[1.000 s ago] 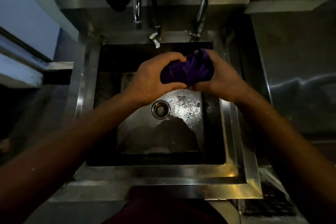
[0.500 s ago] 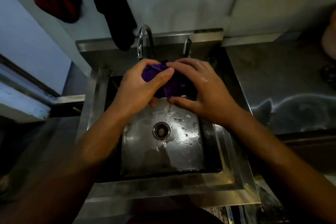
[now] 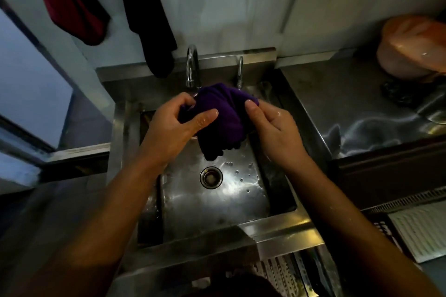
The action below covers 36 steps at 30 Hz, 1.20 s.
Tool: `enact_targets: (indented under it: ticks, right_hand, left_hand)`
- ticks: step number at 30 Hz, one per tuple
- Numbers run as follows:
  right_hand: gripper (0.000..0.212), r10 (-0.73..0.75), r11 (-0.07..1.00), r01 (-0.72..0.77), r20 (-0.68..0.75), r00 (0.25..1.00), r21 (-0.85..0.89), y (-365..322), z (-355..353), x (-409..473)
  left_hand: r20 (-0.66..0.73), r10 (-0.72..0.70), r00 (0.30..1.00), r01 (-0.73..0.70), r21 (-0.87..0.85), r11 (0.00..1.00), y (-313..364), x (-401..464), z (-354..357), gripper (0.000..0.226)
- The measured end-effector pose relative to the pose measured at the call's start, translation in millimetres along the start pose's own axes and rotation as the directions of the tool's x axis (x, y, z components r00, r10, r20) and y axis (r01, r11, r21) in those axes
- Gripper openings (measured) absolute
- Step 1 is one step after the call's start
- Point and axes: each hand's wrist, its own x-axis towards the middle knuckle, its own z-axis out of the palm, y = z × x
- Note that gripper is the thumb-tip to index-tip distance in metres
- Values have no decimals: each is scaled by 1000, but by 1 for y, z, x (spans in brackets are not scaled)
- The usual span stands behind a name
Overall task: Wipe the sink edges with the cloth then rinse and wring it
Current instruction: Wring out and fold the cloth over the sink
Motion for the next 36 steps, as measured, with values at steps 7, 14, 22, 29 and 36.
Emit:
enact_targets:
  ticks: [7, 14, 22, 29, 36]
  right_hand:
    - [39, 108, 994, -105, -230, 967, 27, -22, 8, -28]
    - [32, 123, 992, -123, -217, 968, 15, -64, -2, -59]
    - [25, -62, 971, 25, -153, 986, -236, -72, -23, -77]
    - [23, -50, 973, 14, -151, 987, -231, -74, -55, -90]
    - [15, 33, 995, -72, -493, 870, -62, -81, -105, -110]
  left_hand:
    - [-120, -19, 993, 3, -129, 992, -5, -17, -13, 26]
    - [-18, -128, 992, 126, -106, 986, -21, -26, -12, 25]
    - [-35, -199, 979, 198, -16, 980, -2, -56, 39, 50]
    - [435, -177, 883, 280, -185, 942, 25, -74, 93, 45]
    - [321, -198, 926, 343, -497, 797, 25, -73, 122, 34]
